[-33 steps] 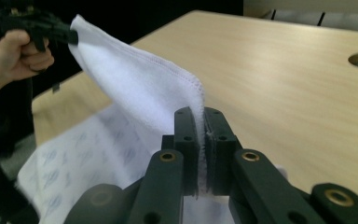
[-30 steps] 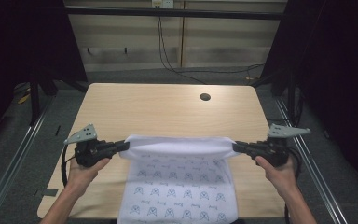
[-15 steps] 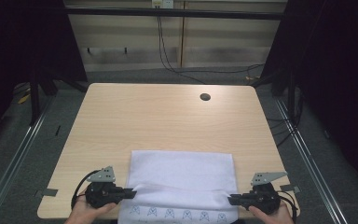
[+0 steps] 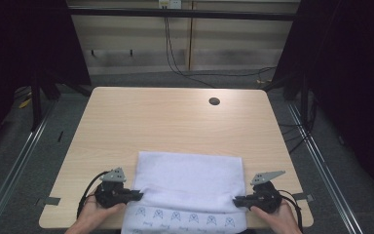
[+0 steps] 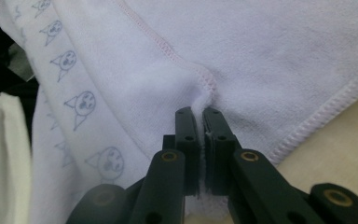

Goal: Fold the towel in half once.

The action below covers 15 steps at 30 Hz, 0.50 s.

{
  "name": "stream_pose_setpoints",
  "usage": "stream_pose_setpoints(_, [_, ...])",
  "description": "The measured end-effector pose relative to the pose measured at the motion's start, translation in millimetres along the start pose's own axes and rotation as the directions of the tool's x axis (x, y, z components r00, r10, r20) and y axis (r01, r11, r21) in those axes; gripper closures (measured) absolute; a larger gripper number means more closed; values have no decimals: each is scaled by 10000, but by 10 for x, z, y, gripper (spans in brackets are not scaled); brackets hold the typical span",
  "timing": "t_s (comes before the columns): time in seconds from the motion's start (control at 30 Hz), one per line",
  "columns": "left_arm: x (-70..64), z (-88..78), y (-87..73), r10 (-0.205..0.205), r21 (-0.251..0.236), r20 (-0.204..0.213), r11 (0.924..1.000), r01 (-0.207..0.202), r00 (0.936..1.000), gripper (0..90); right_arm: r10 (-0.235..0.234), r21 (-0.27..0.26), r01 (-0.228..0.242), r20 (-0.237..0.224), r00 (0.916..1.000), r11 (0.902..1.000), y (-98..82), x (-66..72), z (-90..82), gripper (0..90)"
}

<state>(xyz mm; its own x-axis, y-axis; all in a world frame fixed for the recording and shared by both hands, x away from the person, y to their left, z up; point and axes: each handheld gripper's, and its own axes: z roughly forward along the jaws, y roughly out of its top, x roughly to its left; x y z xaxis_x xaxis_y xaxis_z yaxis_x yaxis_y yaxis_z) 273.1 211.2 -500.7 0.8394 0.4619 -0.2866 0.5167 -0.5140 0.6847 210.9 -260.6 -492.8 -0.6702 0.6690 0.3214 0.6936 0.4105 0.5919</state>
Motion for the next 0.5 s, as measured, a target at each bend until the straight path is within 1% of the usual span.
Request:
stream_pose_setpoints(0.03, [0,0,0,0,0,0,10000,0,10000,875,0,0,0,0,10000,10000,0,0,0,863])
stream_pose_setpoints(0.07, [94,25,58,-109,-122,-226,9999,107,9997,875,38,-60,-37,221,9997,10000,82,-71,39,863])
stream_pose_setpoints(0.1, [94,25,58,-109,-122,-226,9999,107,9997,875,74,-108,-71,244,9997,9999,123,-117,60,863])
stream_pose_setpoints(0.13, [197,60,118,-189,-292,-491,9994,175,9986,875,100,-182,-94,304,9995,9998,164,-160,79,863])
stream_pose_setpoints(0.17, [252,81,150,-255,-363,-539,9991,235,9982,875,109,-199,-101,381,9992,9997,208,-208,97,863])
stream_pose_setpoints(0.2, [302,102,188,-285,-434,-700,9987,255,9971,875,155,-347,-137,541,9984,9993,251,-258,119,863])
stream_pose_setpoints(0.23, [302,102,188,-285,-434,-700,9987,255,9971,875,155,-347,-137,541,9984,9993,251,-258,119,863])
stream_pose_setpoints(0.27, [400,152,273,-363,-504,-908,9982,318,9952,875,270,-518,-229,788,9965,9984,338,-350,158,863])
stream_pose_setpoints(0.3, [449,178,316,-453,-554,-1050,9977,397,9934,875,301,-502,-255,926,9952,9984,389,-393,173,863])
stream_pose_setpoints(0.33, [449,178,316,-453,-554,-1050,9977,397,9934,875,301,-502,-255,926,9952,9984,389,-393,173,863])
stream_pose_setpoints(0.37, [497,205,354,-544,-621,-1113,9969,477,9923,875,281,-450,-232,1127,9932,9987,441,-434,187,863])
stream_pose_setpoints(0.4, [575,250,435,-555,-636,-1373,9969,471,9890,875,314,-464,-250,1432,9892,9986,549,-530,226,863])
stream_pose_setpoints(0.43, [614,276,475,-735,-687,-1445,9956,641,9868,875,385,-509,-310,1549,9872,9982,602,-583,248,863])
stream_pose_setpoints(0.47, [641,304,513,-761,-719,-1592,9953,653,9843,875,437,-576,-349,1593,9863,9977,650,-642,268,864])
stream_pose_setpoints(0.5, [672,332,551,-758,-749,-1733,9952,637,9819,875,557,-694,-442,1748,9830,9966,690,-690,286,864])
